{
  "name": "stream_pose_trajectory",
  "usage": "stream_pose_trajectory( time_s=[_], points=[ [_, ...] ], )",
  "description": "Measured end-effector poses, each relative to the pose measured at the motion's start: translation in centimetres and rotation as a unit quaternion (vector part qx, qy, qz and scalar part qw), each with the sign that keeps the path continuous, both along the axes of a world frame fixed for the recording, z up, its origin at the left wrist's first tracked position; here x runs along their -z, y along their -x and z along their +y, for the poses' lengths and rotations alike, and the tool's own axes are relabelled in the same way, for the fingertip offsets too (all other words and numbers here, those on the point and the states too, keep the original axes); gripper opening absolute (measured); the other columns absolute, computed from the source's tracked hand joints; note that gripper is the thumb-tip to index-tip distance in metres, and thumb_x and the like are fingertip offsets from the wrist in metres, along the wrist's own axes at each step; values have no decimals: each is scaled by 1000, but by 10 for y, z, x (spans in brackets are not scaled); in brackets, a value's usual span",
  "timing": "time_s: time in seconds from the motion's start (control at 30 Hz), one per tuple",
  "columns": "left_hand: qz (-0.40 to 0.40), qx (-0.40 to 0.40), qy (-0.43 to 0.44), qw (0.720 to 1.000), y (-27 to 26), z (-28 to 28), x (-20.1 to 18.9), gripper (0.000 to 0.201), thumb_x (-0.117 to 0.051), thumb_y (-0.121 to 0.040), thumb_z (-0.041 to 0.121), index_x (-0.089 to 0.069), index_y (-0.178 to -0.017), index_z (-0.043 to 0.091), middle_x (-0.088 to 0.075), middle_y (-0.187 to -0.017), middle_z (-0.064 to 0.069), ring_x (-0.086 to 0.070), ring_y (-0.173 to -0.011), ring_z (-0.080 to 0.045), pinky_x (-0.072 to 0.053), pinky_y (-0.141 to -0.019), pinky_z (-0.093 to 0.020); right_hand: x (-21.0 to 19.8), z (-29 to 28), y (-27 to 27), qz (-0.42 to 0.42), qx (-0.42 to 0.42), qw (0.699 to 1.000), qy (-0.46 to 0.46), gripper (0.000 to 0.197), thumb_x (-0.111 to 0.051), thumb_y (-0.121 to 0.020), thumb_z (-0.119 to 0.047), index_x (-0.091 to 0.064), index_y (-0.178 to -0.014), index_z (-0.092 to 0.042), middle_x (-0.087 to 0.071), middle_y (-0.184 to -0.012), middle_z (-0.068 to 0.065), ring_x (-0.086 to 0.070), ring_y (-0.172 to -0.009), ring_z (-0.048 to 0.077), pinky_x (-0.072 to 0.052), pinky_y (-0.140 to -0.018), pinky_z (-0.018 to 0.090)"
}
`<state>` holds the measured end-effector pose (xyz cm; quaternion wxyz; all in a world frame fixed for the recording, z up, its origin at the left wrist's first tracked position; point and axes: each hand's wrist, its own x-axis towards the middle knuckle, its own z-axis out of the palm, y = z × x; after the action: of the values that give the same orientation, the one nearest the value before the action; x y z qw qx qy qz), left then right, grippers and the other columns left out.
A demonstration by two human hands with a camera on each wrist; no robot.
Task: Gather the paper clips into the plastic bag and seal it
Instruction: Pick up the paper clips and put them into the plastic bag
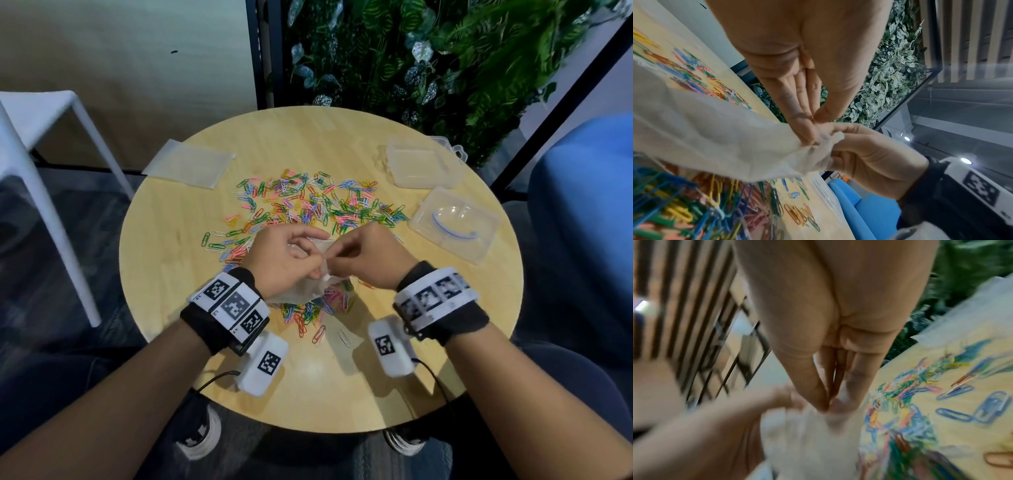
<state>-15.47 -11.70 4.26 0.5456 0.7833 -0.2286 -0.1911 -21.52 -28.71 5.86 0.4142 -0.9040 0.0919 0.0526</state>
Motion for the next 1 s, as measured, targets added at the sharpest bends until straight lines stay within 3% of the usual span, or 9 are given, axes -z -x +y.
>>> stream_pose_trajectory(
  time_s=[0.07, 0.13, 0.23, 0.37, 0.57, 0.67, 0.8, 0.87, 1.0],
  points=[
    [24, -33, -16, 999, -6, 3, 0, 35, -64, -82, -3, -70, -115, 7, -72, -73, -7, -72, -58, -18, -60, -70, -26, -7, -22, -1, -14, 83, 994, -66, 10, -69, -83, -4, -77, -83, -9, -75, -80, 11, -73, -73, 24, -61, -74, 35],
    [28, -57, -43, 997, -11, 8, 0, 28, -66, -83, -2, -73, -109, 4, -72, -74, -8, -66, -50, -7, -55, -59, -15, -9, -48, -1, -34, 147, 987, 51, 14, -65, -86, -12, -76, -94, -14, -75, -96, 8, -71, -87, 23, -56, -86, 33],
    [15, -69, -71, 995, -19, 14, 1, 15, -69, -81, 2, -78, -91, 6, -74, -79, -3, -59, -49, 0, -47, -52, -10, 7, -61, 0, 117, 145, 961, 204, 47, -58, -93, -36, -54, -134, -14, -62, -128, 12, -60, -115, 27, -44, -94, 31],
    [5, -81, -76, 994, -22, 22, 0, 11, -71, -80, 5, -79, -85, 9, -67, -69, 13, -54, -52, 8, -41, -52, -5, 50, -47, -12, 204, 132, 945, 217, 66, -49, -91, -52, -36, -140, -10, -45, -138, 19, -47, -124, 37, -45, -97, 43],
    [-11, -82, -72, 994, -20, 35, 2, 12, -73, -77, 7, -81, -86, 12, -74, -85, 0, -59, -63, -3, -49, -71, -23, 60, -13, -20, 114, -26, 965, 235, 66, -46, -96, -50, -28, -148, -14, -33, -151, 14, -36, -135, 34, -35, -107, 43],
    [-23, -83, -83, 993, -20, 36, 1, 12, -73, -77, 10, -81, -85, 15, -75, -84, -1, -61, -69, -6, -46, -72, -20, 59, -1, -8, 124, -103, 948, 274, 67, -52, -94, -47, -26, -151, -22, -24, -158, 5, -30, -141, 28, -35, -111, 42],
    [-36, -76, -100, 991, -21, 34, -2, 11, -73, -78, 12, -80, -84, 16, -73, -78, 4, -60, -68, 4, -41, -61, -4, 55, -9, 12, 159, -56, 911, 377, 63, -47, -93, -49, -25, -150, -33, -31, -153, -5, -39, -133, 30, -42, -101, 54],
    [-36, -68, -97, 992, -20, 31, -4, 11, -73, -78, 11, -80, -85, 15, -71, -76, 10, -61, -70, 6, -40, -58, 1, 51, -12, 17, 173, -31, 913, 367, 55, -49, -95, -43, -35, -146, -30, -41, -148, -1, -48, -126, 30, -48, -98, 47],
    [-44, -37, -107, 993, -15, 24, -5, 12, -72, -78, 9, -80, -84, 15, -64, -69, 19, -58, -58, 11, -38, -53, 0, 49, -5, 13, 142, -7, 901, 410, 26, -51, -90, -10, -70, -108, -13, -69, -98, 11, -65, -86, 28, -55, -73, 34]
  ],
)
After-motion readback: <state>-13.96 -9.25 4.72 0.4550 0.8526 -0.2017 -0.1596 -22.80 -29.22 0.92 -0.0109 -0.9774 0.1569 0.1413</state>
